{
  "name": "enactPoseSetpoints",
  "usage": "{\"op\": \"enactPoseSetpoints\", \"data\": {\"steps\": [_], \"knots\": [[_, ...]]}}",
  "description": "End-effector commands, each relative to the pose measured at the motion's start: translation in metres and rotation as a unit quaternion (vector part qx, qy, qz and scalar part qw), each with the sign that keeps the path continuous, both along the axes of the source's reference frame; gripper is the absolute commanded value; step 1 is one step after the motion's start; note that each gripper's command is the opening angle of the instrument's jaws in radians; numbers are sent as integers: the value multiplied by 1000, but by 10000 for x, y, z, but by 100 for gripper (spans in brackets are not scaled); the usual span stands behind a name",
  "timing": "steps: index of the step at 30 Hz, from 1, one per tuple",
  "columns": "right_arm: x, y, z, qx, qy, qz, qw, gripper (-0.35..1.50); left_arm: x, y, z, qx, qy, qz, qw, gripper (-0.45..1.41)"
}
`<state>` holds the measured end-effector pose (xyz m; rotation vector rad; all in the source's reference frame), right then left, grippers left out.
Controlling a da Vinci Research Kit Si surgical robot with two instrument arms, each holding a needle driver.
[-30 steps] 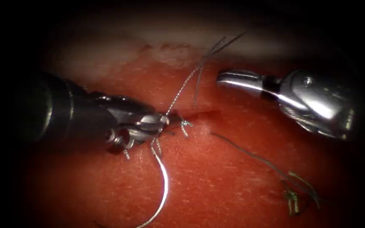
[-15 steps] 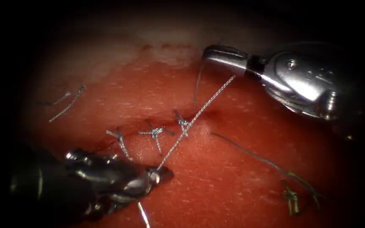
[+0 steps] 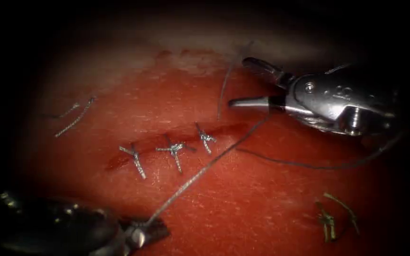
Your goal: Wound Closure
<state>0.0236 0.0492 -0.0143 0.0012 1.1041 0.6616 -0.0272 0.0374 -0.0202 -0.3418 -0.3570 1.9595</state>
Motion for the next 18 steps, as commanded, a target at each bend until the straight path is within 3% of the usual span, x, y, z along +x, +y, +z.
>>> {"op": "enactPoseSetpoints", "data": {"steps": [1, 5, 10, 13, 18], "knots": [[7, -8, 8, 3, 1, -9, 1000, 141, -4, 0, 0, -7, -5, 4, 1000, -35], [8, -15, 11, 7, 4, -25, 1000, 140, 0, 45, -40, -46, -25, 11, 999, -35], [12, -22, 6, 10, 13, -35, 999, 140, -4, 94, -47, -66, -32, -1, 997, -35], [14, -27, 3, 12, 19, -42, 999, 140, -12, 116, -36, -79, -35, -2, 996, -35], [17, -38, -6, 16, 40, -70, 997, 136, -14, 144, 21, -94, -28, -5, 995, -35]]}}
